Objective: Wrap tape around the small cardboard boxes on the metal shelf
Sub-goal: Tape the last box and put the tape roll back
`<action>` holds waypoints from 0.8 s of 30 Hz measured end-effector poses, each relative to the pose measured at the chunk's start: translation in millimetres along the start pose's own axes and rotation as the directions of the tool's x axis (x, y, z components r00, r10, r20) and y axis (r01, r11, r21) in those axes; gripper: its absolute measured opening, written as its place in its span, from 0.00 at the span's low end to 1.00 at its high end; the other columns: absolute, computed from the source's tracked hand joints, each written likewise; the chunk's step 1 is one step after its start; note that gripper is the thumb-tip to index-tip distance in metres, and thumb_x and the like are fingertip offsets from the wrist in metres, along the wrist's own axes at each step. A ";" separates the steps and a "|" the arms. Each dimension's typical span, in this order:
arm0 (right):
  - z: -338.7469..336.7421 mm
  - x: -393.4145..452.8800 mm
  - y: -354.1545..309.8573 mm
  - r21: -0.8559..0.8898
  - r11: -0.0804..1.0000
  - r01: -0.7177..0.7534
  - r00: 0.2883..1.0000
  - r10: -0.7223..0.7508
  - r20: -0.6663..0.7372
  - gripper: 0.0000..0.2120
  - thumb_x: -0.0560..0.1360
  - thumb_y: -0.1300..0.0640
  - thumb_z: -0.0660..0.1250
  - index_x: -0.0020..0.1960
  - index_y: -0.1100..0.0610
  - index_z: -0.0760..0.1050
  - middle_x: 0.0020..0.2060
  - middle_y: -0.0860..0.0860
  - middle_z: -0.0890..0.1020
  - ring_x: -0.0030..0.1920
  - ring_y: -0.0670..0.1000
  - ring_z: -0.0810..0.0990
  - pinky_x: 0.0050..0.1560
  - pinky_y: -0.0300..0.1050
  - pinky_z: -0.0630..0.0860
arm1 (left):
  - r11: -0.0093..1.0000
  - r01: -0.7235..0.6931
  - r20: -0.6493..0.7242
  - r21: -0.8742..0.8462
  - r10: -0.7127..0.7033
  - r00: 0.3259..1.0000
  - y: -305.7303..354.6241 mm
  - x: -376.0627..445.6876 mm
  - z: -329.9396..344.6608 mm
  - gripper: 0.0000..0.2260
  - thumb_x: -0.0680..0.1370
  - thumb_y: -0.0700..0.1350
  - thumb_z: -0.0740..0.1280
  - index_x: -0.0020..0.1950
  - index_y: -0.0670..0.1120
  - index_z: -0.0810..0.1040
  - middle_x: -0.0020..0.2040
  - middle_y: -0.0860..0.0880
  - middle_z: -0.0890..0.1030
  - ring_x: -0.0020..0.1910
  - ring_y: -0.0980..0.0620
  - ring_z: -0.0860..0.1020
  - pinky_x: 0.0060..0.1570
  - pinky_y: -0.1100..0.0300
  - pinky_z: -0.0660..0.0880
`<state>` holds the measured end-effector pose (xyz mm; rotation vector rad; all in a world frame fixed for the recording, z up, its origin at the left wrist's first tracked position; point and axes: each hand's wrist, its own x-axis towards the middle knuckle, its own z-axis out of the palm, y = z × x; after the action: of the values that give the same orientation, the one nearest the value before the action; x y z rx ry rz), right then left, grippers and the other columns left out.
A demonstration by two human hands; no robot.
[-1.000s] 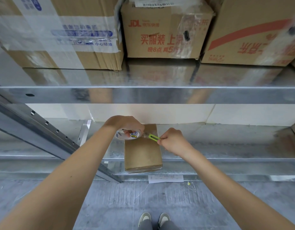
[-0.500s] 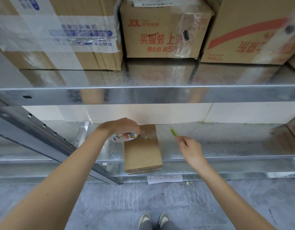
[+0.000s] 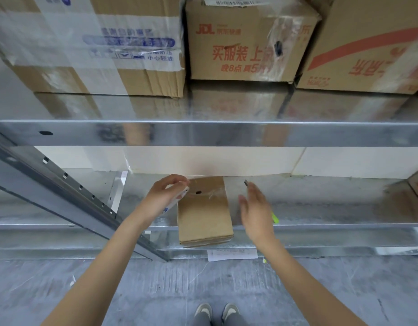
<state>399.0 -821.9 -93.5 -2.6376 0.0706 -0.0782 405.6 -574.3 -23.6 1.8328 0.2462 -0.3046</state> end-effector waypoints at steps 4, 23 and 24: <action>9.7 -26.1 -55.9 -0.045 0.983 0.177 0.951 -0.159 0.265 0.45 0.75 0.28 0.38 0.79 0.60 0.50 0.79 0.54 0.51 0.78 0.51 0.45 0.76 0.55 0.44 | 0.999 0.004 -0.019 -0.039 -0.005 1.000 -0.7 -1.7 1.7 0.07 0.78 0.49 0.66 0.44 0.58 0.82 0.48 0.56 0.82 0.47 0.55 0.82 0.42 0.65 0.73; 9.2 -22.4 -66.6 -0.264 0.915 0.305 0.920 -0.212 0.331 0.25 0.84 0.50 0.46 0.79 0.54 0.48 0.79 0.47 0.47 0.78 0.47 0.41 0.74 0.64 0.40 | 0.990 -0.125 -0.130 -0.058 0.117 0.985 -1.1 -15.2 15.9 0.07 0.79 0.42 0.66 0.45 0.51 0.82 0.50 0.57 0.81 0.46 0.56 0.79 0.47 0.64 0.77; 3.6 -21.6 -67.3 -0.192 0.937 0.292 0.924 -0.224 0.310 0.25 0.84 0.51 0.49 0.79 0.54 0.51 0.79 0.47 0.49 0.78 0.47 0.42 0.74 0.63 0.41 | 0.985 -0.166 -0.148 -0.045 0.158 0.976 -0.8 -19.9 18.9 0.07 0.79 0.43 0.66 0.45 0.52 0.82 0.48 0.59 0.81 0.45 0.60 0.79 0.47 0.66 0.75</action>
<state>380.2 -759.8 -65.2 -2.8496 -0.3929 0.2344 385.1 -592.5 -22.7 1.8076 0.2009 -0.0509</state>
